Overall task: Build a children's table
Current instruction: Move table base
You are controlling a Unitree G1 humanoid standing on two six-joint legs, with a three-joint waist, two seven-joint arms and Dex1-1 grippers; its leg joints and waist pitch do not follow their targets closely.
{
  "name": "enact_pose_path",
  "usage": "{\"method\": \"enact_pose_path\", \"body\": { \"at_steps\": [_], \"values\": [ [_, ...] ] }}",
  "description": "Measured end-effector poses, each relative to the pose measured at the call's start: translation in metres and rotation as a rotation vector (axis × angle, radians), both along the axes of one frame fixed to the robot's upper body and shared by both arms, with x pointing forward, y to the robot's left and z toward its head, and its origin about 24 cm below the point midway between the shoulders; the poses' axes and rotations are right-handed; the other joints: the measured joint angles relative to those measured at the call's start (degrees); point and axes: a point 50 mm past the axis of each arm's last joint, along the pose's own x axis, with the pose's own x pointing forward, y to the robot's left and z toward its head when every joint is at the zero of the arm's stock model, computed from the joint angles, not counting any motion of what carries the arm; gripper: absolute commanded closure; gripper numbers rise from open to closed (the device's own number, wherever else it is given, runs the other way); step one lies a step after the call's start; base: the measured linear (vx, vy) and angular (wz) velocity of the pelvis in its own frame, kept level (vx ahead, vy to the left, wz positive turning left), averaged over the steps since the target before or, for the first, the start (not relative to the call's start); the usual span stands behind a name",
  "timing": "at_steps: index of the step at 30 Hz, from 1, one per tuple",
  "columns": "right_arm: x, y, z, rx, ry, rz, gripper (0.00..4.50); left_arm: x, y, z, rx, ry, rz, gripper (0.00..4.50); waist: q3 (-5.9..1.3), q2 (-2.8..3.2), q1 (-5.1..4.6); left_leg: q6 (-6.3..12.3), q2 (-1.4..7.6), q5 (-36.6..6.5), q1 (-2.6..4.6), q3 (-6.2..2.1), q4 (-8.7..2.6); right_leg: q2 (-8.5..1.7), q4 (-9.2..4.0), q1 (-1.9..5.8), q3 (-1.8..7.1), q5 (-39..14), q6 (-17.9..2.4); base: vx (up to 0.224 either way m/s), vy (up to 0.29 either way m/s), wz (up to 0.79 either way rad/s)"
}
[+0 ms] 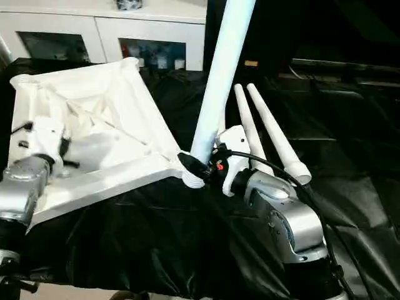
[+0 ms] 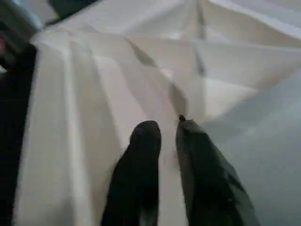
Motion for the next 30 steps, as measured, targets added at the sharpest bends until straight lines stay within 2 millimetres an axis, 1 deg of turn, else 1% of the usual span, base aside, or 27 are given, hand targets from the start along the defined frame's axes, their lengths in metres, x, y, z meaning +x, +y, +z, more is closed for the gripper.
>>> {"method": "enact_pose_path", "body": {
  "at_steps": [1,2,4,5,6,7,8,9,11,12,13,14,15,16,18,20,24,27,30],
  "values": [
    [0.000,0.000,0.000,0.000,0.000,0.000,2.59,-0.001,0.001,0.001,0.007,-0.003,0.004,3.43,0.00,0.00,-0.07,0.00,0.00,0.00,0.00,0.00,0.00,0.00,0.00,0.00,0.00,0.00,0.00,0.000,0.000,0.00],
    [0.000,0.000,0.000,-0.001,0.000,0.000,2.59,-0.003,0.003,0.001,0.019,-0.006,0.007,3.21,0.00,0.00,-0.20,0.00,0.00,0.00,0.00,0.00,0.00,0.00,0.00,0.00,0.00,0.00,0.00,0.000,0.000,0.00],
    [0.000,-0.001,0.000,-0.001,-0.001,0.000,2.59,-0.007,0.006,0.003,0.042,-0.017,-0.004,3.14,0.01,-0.05,-0.32,0.00,0.01,0.00,-0.02,0.00,0.00,0.00,-0.02,-0.01,0.00,-0.01,0.01,0.000,0.000,0.00],
    [0.000,-0.001,0.000,-0.003,-0.001,-0.001,2.59,-0.007,0.004,0.006,0.045,-0.032,-0.022,2.98,0.02,-0.08,-0.33,0.00,0.00,0.00,-0.02,0.00,0.00,0.00,-0.02,-0.01,0.00,-0.01,0.01,0.000,0.000,0.00],
    [0.000,-0.002,0.000,-0.007,-0.002,-0.001,2.59,-0.006,-0.001,0.012,0.047,-0.062,-0.069,2.98,0.01,-0.14,-0.24,0.00,0.00,0.00,-0.04,0.01,0.00,0.00,-0.04,0.00,0.00,-0.01,0.01,0.000,0.000,0.00],
    [0.000,-0.002,0.001,-0.007,-0.002,-0.001,2.59,-0.006,-0.007,0.017,0.042,-0.085,-0.109,2.77,-0.01,-0.20,-0.09,0.00,0.00,0.00,-0.04,0.02,0.00,-0.01,-0.05,0.01,0.01,-0.02,0.02,0.000,0.000,0.00],
    [0.000,-0.002,0.001,-0.006,-0.003,0.000,2.59,-0.005,-0.014,0.021,0.022,-0.105,-0.166,2.72,-0.02,-0.24,0.07,0.00,0.00,0.00,-0.04,0.04,0.00,-0.01,-0.05,0.01,0.02,-0.02,0.02,0.000,0.000,0.00],
    [0.001,-0.003,0.001,-0.005,-0.004,-0.004,2.59,-0.005,-0.030,0.026,-0.041,-0.132,-0.271,2.72,-0.05,-0.32,0.35,0.00,-0.01,0.00,-0.04,0.09,0.00,-0.05,-0.06,0.02,0.05,-0.02,0.02,0.000,0.000,0.00],
    [0.002,-0.003,0.002,-0.001,-0.008,-0.013,2.59,-0.010,-0.064,0.029,-0.148,-0.134,-0.491,2.71,-0.09,-0.40,0.59,0.01,-0.01,0.00,-0.04,0.21,0.00,-0.10,-0.06,0.03,0.15,-0.04,0.05,0.000,0.000,0.00],
    [0.003,-0.002,0.004,0.005,-0.011,-0.020,2.59,-0.017,-0.088,0.026,-0.189,-0.104,-0.645,2.70,-0.10,-0.44,0.51,0.01,-0.02,0.00,-0.04,0.29,0.00,-0.10,-0.06,0.03,0.23,-0.08,0.11,0.000,0.000,0.00],
    [0.004,-0.002,0.005,0.005,-0.015,-0.023,2.59,-0.022,-0.103,0.021,-0.209,-0.067,-0.737,2.70,-0.10,-0.45,0.39,0.02,-0.02,0.00,-0.03,0.30,0.00,-0.10,-0.06,0.01,0.25,-0.09,0.14,0.000,0.000,0.00],
    [0.005,-0.002,0.006,0.006,-0.018,-0.024,2.59,-0.026,-0.113,0.015,-0.216,-0.028,-0.806,2.70,-0.08,-0.49,0.19,0.02,-0.01,0.00,-0.03,0.31,-0.01,-0.09,-0.04,-0.02,0.24,-0.10,0.16,0.000,0.000,0.00],
    [0.006,-0.002,0.006,0.006,-0.019,-0.030,2.59,-0.030,-0.119,0.009,-0.218,0.005,-0.848,2.70,-0.08,-0.50,-0.03,0.01,0.00,0.00,-0.02,0.30,-0.04,-0.07,-0.03,-0.03,0.22,-0.13,0.21,0.000,0.000,0.00],
    [0.007,-0.004,0.006,0.007,-0.017,-0.044,2.59,-0.033,-0.122,0.002,-0.224,0.043,-0.876,2.70,-0.06,-0.54,-0.54,0.01,0.02,0.00,-0.01,0.29,-0.07,-0.02,-0.01,-0.07,0.21,-0.20,0.33,0.000,0.000,0.00],
    [0.009,-0.008,0.005,0.004,-0.009,-0.068,2.59,-0.034,-0.122,-0.004,-0.227,0.077,-0.888,2.70,-0.04,-0.56,-1.20,0.01,0.03,0.01,0.01,0.26,-0.15,0.02,0.01,-0.11,0.18,-0.20,0.36,0.000,0.000,0.00],
    [0.010,-0.011,0.005,0.005,-0.011,-0.080,2.59,-0.035,-0.122,-0.007,-0.228,0.113,-0.913,2.70,-0.04,-0.56,-1.40,0.00,0.03,0.01,0.06,0.26,-0.21,0.02,0.00,-0.11,0.18,-0.20,0.36,0.000,0.000,0.00],
    [0.011,-0.015,0.006,0.002,-0.014,-0.095,2.59,-0.039,-0.118,-0.016,-0.217,0.226,-0.934,2.70,-0.03,-0.55,-1.37,0.00,0.01,0.01,0.05,0.28,-0.21,0.02,-0.05,-0.09,0.23,-0.20,0.37,0.000,0.000,0.00],
    [0.011,-0.015,0.006,0.002,-0.015,-0.098,2.59,-0.037,-0.114,-0.021,-0.210,0.250,-0.901,2.70,-0.03,-0.57,-1.33,0.00,0.00,0.01,0.04,0.29,-0.20,0.01,-0.07,-0.07,0.26,-0.21,0.37,0.000,0.000,0.00],
    [0.011,-0.015,0.006,0.002,-0.015,-0.098,2.59,-0.033,-0.113,-0.020,-0.194,0.260,-0.905,2.70,-0.01,-0.58,-1.16,0.00,0.00,0.01,0.05,0.29,-0.21,0.01,-0.07,-0.07,0.25,-0.22,0.39,0.000,0.000,0.00]
  ]
}}
